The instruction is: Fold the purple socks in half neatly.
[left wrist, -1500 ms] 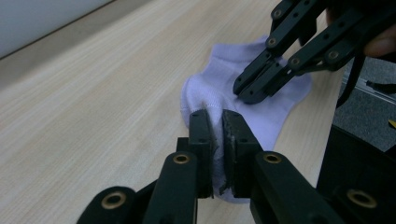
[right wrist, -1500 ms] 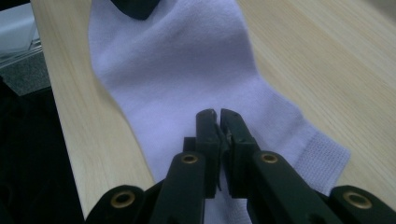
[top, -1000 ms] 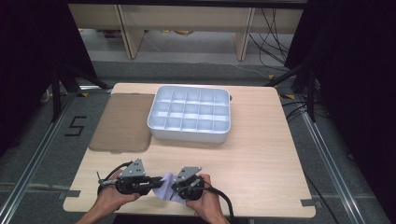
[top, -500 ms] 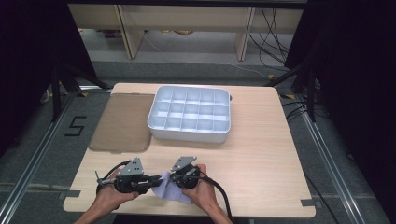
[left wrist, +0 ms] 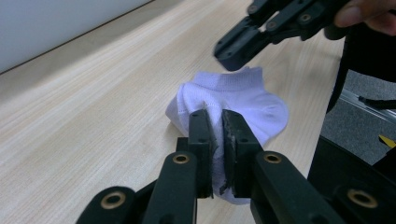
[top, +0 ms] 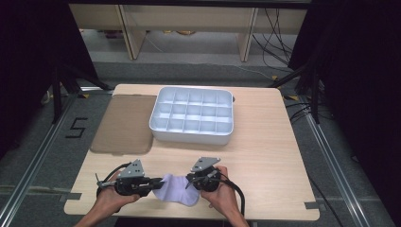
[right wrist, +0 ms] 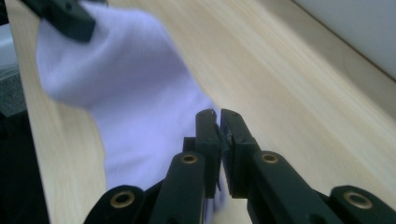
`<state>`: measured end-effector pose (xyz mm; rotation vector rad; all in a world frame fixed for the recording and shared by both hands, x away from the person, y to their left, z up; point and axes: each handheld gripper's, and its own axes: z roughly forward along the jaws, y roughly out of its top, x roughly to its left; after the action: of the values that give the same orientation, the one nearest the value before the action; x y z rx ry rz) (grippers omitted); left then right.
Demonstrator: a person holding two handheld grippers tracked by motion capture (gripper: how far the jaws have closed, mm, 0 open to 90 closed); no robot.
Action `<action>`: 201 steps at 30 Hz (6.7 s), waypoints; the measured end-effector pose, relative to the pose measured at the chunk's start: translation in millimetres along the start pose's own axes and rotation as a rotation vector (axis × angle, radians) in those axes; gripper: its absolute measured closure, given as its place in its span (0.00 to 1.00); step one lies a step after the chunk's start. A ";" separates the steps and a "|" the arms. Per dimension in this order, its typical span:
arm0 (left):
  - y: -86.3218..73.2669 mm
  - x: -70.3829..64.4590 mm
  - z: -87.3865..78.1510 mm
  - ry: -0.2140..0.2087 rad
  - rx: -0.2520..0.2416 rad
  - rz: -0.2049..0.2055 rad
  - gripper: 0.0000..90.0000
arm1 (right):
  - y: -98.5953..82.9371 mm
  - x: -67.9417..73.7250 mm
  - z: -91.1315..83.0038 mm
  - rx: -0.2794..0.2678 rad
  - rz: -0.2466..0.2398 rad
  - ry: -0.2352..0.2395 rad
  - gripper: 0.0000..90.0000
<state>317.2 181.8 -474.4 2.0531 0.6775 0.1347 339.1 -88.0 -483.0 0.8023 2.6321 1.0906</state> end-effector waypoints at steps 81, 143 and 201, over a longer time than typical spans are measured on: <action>10.7 -12.1 45.1 -0.025 0.089 0.076 0.94 | -9.9 0.3 5.6 0.054 -0.006 0.015 1.00; -20.6 -12.0 51.8 0.005 0.115 -0.107 0.78 | -17.7 30.5 12.5 0.059 -0.026 0.038 0.99; -0.2 -16.9 29.8 0.038 0.089 0.044 0.90 | -16.2 14.3 10.3 0.058 -0.004 0.046 0.98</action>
<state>313.3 150.7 -488.2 2.1566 0.6726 0.1720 324.2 -83.5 -501.1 0.7918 2.7143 1.0483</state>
